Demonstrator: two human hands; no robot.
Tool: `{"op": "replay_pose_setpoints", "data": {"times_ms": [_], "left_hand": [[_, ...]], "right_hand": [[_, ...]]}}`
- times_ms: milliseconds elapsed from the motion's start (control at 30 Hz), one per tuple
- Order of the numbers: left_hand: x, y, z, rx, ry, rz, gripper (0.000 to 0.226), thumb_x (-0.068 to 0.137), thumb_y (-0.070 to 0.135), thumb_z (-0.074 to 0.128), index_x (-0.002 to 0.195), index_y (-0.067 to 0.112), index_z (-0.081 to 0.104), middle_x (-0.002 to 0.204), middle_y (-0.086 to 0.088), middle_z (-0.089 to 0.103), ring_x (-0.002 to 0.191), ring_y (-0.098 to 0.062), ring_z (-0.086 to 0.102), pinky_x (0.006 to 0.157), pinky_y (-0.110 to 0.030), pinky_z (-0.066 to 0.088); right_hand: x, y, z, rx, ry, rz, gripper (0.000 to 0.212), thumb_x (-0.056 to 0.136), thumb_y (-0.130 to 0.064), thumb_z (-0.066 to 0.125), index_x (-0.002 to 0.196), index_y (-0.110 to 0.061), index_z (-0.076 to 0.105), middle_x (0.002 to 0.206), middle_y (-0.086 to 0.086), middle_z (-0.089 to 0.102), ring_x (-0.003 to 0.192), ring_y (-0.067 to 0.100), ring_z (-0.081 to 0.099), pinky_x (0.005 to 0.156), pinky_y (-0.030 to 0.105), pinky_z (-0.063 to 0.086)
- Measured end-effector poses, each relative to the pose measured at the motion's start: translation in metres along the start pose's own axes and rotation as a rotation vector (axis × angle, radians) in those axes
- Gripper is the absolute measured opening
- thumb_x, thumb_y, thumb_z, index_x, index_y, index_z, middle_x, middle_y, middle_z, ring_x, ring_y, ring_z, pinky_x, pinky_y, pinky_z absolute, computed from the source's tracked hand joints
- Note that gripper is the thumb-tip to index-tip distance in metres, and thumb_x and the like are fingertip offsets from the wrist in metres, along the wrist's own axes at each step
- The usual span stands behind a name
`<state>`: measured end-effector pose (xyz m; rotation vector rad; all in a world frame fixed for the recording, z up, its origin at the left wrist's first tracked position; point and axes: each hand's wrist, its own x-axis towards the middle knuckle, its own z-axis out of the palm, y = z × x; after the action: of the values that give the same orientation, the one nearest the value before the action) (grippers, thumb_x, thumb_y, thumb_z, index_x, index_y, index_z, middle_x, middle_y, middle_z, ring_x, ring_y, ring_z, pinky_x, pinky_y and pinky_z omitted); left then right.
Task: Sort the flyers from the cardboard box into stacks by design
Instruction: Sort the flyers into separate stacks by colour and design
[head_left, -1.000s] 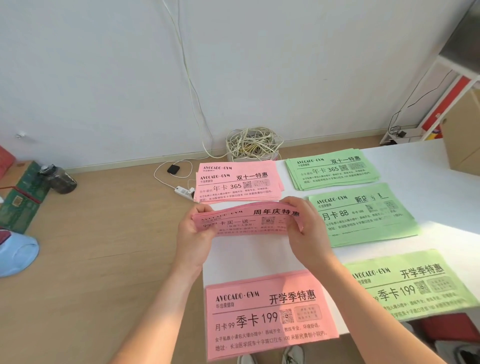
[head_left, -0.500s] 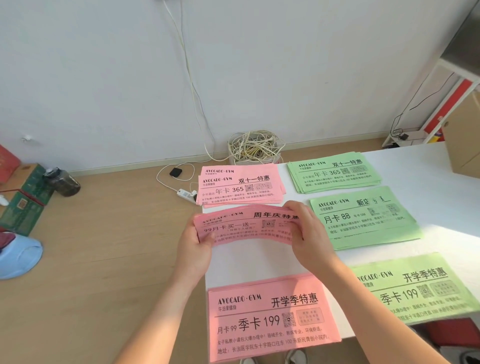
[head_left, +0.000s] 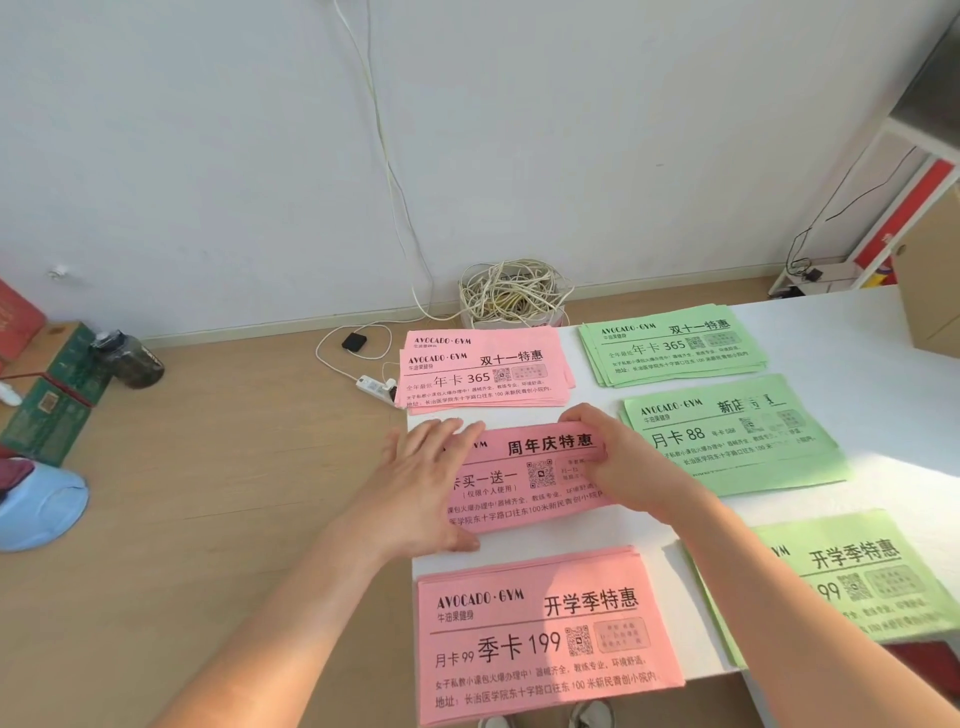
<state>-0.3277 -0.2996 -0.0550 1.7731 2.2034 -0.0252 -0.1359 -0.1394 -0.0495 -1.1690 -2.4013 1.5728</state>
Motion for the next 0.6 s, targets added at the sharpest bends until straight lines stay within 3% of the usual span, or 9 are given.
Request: {"op": "replay_pose_setpoints", "data": {"times_ms": [200,300,367,467,600], "left_hand": [[0.012,0.001,-0.003,0.018,-0.065,0.003,0.119,0.067,0.063,0.065,0.148,0.027,-0.016,0.15,0.003,0.007,0.14,-0.02,0.004,0.117,-0.045,0.005],[0.014,-0.002,-0.002,-0.025,-0.093,-0.014,0.12,0.065,0.063,0.065,0.148,0.028,-0.015,0.151,0.003,0.007,0.141,-0.02,0.003,0.117,-0.044,0.006],[0.015,-0.003,-0.002,-0.033,-0.102,-0.015,0.119,0.064,0.063,0.065,0.148,0.028,-0.013,0.151,0.004,0.005,0.14,-0.019,0.001,0.117,-0.045,0.005],[0.016,-0.005,-0.002,-0.041,-0.109,-0.017,0.119,0.064,0.063,0.065,0.148,0.029,-0.013,0.15,0.005,0.003,0.14,-0.019,-0.002,0.117,-0.048,0.005],[0.017,-0.006,-0.003,-0.052,-0.13,-0.02,0.116,0.066,0.061,0.066,0.148,0.031,-0.01,0.149,0.006,0.005,0.14,-0.019,0.001,0.116,-0.051,0.004]], "right_hand": [[0.005,0.0,0.001,-0.01,-0.013,0.064,0.057,0.081,0.011,0.031,0.114,-0.034,0.044,0.103,-0.004,0.061,0.087,0.02,0.06,0.057,0.032,0.05],[0.01,-0.002,0.002,-0.091,0.012,0.073,0.062,0.083,0.008,0.033,0.124,-0.038,0.037,0.107,0.0,0.06,0.073,0.019,0.057,0.046,0.026,0.043],[0.014,-0.001,0.004,-0.172,0.059,0.061,0.066,0.082,0.006,0.037,0.129,-0.039,0.034,0.109,0.004,0.056,0.076,0.02,0.058,0.045,0.025,0.043],[0.014,0.0,0.01,-0.293,0.132,0.034,0.066,0.083,0.004,0.041,0.136,-0.034,0.032,0.11,0.007,0.046,0.083,0.025,0.056,0.055,0.03,0.046],[0.01,-0.002,0.014,-0.434,0.203,-0.006,0.064,0.084,0.002,0.044,0.141,-0.024,0.031,0.11,0.012,0.048,0.086,0.028,0.055,0.066,0.032,0.041]]}}
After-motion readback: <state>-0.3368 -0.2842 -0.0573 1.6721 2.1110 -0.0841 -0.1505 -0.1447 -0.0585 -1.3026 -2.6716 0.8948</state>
